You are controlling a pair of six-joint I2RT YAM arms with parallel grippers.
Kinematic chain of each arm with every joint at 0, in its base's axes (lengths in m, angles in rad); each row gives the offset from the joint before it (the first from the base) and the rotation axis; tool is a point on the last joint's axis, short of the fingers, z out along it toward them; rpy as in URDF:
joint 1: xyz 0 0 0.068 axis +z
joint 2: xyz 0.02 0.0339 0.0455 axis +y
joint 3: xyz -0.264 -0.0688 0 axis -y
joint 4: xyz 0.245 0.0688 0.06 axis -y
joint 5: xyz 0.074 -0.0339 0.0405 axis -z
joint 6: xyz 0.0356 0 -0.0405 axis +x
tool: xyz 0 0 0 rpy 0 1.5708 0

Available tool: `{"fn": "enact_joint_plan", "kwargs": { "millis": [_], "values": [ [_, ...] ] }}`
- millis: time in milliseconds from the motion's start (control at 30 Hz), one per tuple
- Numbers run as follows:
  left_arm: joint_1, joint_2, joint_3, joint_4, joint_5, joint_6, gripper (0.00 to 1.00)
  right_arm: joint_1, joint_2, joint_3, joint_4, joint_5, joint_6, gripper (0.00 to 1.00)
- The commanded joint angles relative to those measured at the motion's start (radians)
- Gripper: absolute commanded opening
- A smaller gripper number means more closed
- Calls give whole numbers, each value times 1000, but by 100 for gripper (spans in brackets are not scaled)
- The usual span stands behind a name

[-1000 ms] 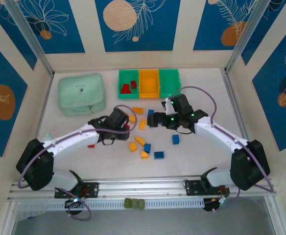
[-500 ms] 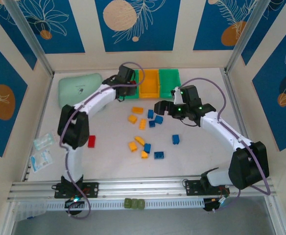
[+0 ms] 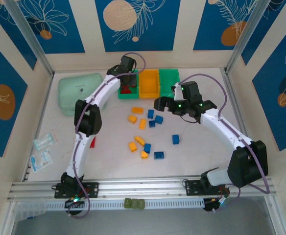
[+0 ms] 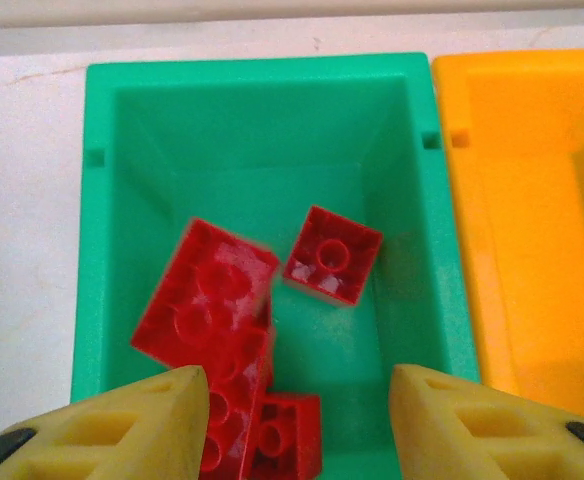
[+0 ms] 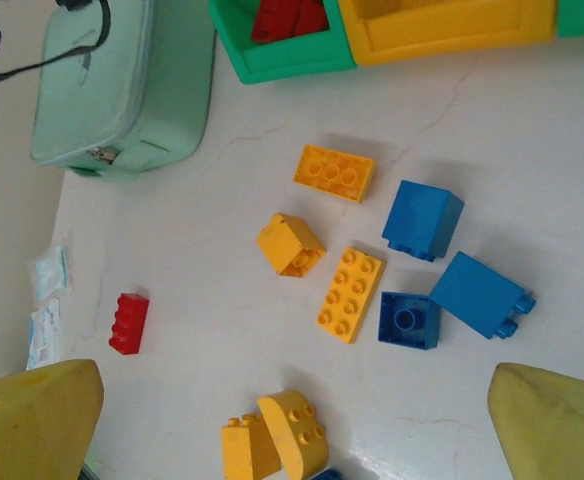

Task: Sort the legos into containers by color
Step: Place the lego in the container, then pick up the lego from the middle-left of the table.

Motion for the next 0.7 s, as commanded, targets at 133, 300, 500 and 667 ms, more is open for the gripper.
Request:
{"fn": "enact_joint_plan", "kwargs": {
  "millis": [133,300,500,667],
  "values": [
    [1,-403,-440,58,148,-19,53,63,26,53,-76,-22,-61,99],
    [-5,-690,-873,158,152,-63,57,121,28,16,-74,-35,-62,99],
    [-10,-954,-1193,59,77,-134,61,211,38,-41,-46,-22,-45,99],
    [-14,-1099,-1397,-38,6,-222,62,271,42,-99,20,-12,7,99]
  ]
}}
